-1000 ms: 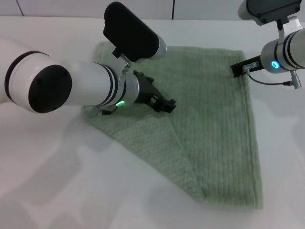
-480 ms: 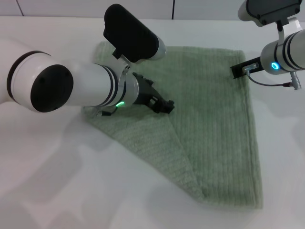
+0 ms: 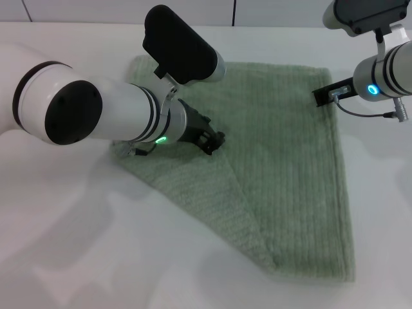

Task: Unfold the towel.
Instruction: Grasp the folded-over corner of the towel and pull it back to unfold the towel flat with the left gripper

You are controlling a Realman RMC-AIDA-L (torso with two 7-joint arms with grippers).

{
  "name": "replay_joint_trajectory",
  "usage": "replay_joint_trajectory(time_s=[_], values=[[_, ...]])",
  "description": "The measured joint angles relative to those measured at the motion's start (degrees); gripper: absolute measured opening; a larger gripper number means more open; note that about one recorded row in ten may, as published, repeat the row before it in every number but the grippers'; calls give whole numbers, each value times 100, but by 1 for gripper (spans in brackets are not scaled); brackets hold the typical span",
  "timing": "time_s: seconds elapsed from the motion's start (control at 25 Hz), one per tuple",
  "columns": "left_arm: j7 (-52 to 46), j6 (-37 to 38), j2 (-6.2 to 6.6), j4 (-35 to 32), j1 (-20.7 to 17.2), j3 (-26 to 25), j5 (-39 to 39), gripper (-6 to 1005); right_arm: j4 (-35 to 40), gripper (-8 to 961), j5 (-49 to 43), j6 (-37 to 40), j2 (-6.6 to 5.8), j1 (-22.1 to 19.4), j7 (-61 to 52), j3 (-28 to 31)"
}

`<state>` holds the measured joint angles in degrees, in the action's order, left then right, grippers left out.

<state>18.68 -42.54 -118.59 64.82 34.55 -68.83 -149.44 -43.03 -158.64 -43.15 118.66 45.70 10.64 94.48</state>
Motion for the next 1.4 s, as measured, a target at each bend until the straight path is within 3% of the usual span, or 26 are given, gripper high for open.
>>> replay_joint_trajectory(time_s=[0.36,1.08,1.4], values=[[0,-17,10,88,-26,-37,-70,33,-4,-1,0,-1,-1,-17,88,51],[-38,-740,12,1045,-289,-187,-309,4,-3,-1,0,46,-17,-36,88,74],[-49,-1948,24,2412,-747,-393,-671,12,20,0,0,52,-19,-35,128,131]])
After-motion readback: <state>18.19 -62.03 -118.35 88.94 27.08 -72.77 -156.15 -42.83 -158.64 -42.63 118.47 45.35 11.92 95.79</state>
